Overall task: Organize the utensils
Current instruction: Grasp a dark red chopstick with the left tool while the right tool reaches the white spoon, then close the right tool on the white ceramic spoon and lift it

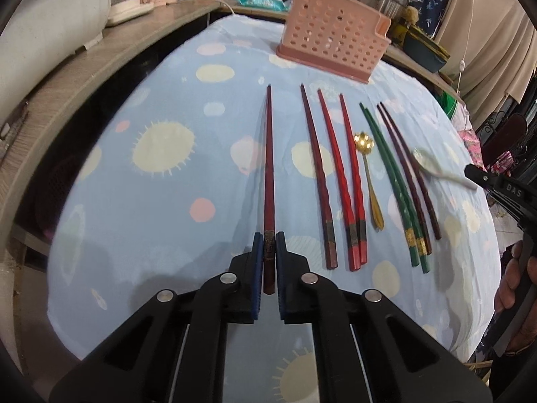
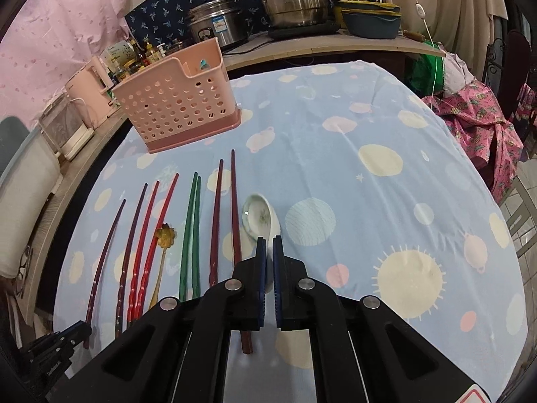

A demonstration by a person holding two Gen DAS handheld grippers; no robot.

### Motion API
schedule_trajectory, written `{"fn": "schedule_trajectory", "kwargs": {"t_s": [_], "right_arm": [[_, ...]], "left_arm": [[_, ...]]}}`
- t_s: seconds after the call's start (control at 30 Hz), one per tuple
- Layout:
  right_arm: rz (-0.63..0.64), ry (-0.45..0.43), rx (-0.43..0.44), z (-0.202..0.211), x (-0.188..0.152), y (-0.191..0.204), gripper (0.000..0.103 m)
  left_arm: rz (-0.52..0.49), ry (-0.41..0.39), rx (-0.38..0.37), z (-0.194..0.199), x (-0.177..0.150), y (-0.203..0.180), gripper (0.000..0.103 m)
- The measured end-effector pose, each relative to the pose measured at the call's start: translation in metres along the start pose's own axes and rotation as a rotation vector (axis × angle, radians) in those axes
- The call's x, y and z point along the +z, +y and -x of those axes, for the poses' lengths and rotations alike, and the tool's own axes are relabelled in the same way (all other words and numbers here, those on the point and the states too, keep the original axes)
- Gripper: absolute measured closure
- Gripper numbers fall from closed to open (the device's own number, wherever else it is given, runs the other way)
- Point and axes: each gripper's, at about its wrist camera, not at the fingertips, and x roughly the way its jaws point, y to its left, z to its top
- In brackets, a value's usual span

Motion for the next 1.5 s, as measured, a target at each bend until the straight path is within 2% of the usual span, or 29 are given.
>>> {"fn": "schedule_trajectory", "kwargs": {"t_s": [0.17,0.3,0.37,0.43,0.67,0.93,1.03,1.13,1.2,1.27,1.5], "right_arm": [[0.037,-0.058,-0.021,0.02,0.015,0.006,0.102],[0.027,-0.019,-0.004,0.013,0.012,0.0,0.102],[0.005,0.016,0.002,0.006,0.001,-0.006,0.086],[-0.017,0.058,0.023,-0.003,-0.013,-0.011,0.079],[-0.054,0.155,0.057,-0.03,-0.044,-0.015,0.084],[-0.054,0.151,0.083,-0.026,-0.05,-0.011,0.084],[-0.076,0.134,0.09,-0.021,-0.044,-0.015,0.079],[-0.107,0.142,0.11,-0.024,-0.041,-0.021,0.079],[-0.13,0.151,0.126,-0.028,-0.041,-0.025,0.081],[-0.13,0.157,0.131,-0.031,-0.043,-0.025,0.089],[-0.106,0.164,0.132,-0.037,-0.051,-0.021,0.092]], "left_arm": [[0.008,-0.066,0.0,0.02,0.016,0.002,0.096],[0.005,-0.091,0.006,0.025,0.025,0.001,0.096],[0.003,-0.085,0.007,0.024,0.023,0.001,0.096],[-0.001,-0.067,0.008,0.019,0.02,-0.001,0.096],[-0.007,-0.021,0.005,0.006,0.01,-0.007,0.096],[-0.01,-0.004,0.009,0.003,0.005,-0.008,0.096],[-0.01,-0.001,0.009,0.002,0.005,-0.008,0.096],[-0.012,0.002,0.01,0.001,0.005,-0.009,0.096],[-0.012,0.003,0.013,0.001,0.005,-0.009,0.096],[-0.011,0.005,0.016,0.0,0.005,-0.009,0.096],[-0.016,0.015,0.025,-0.003,0.002,-0.01,0.096]]}}
